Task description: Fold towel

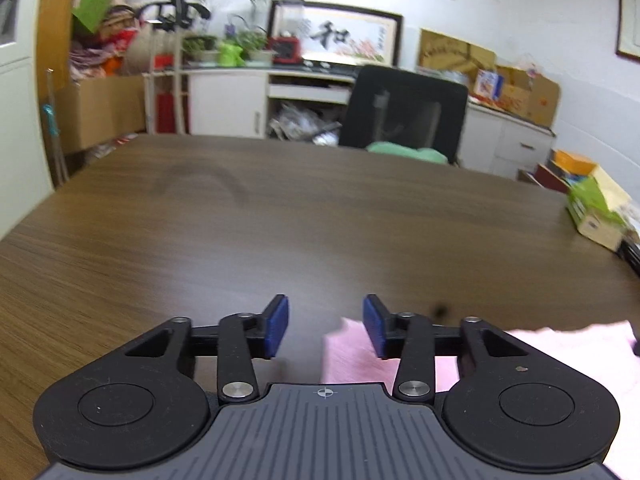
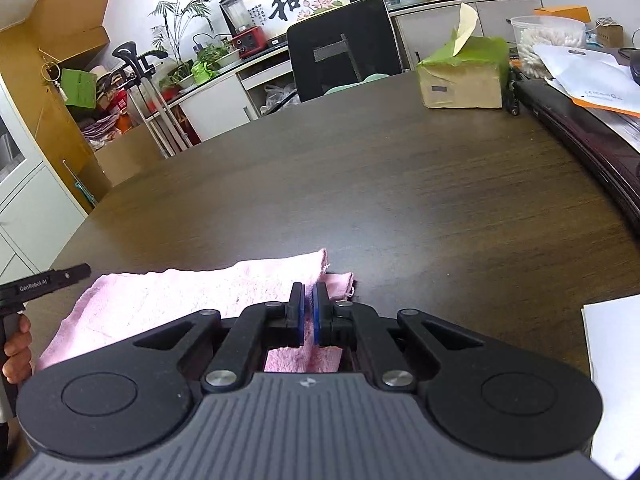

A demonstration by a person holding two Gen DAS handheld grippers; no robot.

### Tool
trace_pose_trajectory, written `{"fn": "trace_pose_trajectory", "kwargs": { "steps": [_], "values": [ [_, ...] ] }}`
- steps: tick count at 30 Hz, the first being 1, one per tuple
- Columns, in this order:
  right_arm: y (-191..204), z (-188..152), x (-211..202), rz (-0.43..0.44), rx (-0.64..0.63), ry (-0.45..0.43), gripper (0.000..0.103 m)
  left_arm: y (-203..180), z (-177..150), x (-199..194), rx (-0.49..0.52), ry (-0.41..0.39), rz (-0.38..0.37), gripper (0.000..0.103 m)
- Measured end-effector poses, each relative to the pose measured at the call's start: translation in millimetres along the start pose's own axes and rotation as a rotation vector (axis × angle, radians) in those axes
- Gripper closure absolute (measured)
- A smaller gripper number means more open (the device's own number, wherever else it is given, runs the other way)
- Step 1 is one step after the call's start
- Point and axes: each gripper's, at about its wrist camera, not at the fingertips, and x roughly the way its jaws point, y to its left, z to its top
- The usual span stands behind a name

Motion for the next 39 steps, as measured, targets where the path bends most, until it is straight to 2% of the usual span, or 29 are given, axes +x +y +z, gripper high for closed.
{"fn": "trace_pose_trajectory", "kwargs": {
  "steps": [3,8,11,17,22,25,31,35,37,39],
  "values": [
    [-1,2,-9,0.017,0.008,-0.037,0.099,9,1,-6,-0.019,-0.002,-0.032,0.057],
    [-4,7,-29,0.029,0.032,-0.130,0.099,4,-5,-7,0.020,0.010,-0.054,0.057],
    [-13,9,-26,0.024,0.053,-0.114,0.099,-1,-9,-7,0.045,0.019,-0.068,0.057],
    [-14,4,0,-0.053,0.021,-0.037,0.099,-14,-15,-10,0.117,0.015,-0.089,0.057],
    [-12,3,-5,-0.069,0.023,-0.065,0.099,-26,-22,-17,0.203,-0.021,-0.131,0.055],
    [-9,3,-12,-0.063,0.012,-0.101,0.099,-35,-29,-14,0.255,-0.005,-0.146,0.053],
    [-10,2,-11,-0.157,-0.004,-0.086,0.099,-48,-36,-7,0.300,0.015,-0.137,0.051],
    [-8,1,-17,-0.092,-0.003,-0.115,0.097,-51,-38,-7,0.300,0.016,-0.136,0.051],
    [-1,0,-23,0.006,-0.024,-0.137,0.095,-52,-39,-7,0.295,0.022,-0.137,0.051],
    [6,-1,-25,0.109,-0.035,-0.118,0.092,-51,-39,-7,0.290,0.027,-0.137,0.051]
  ]
}}
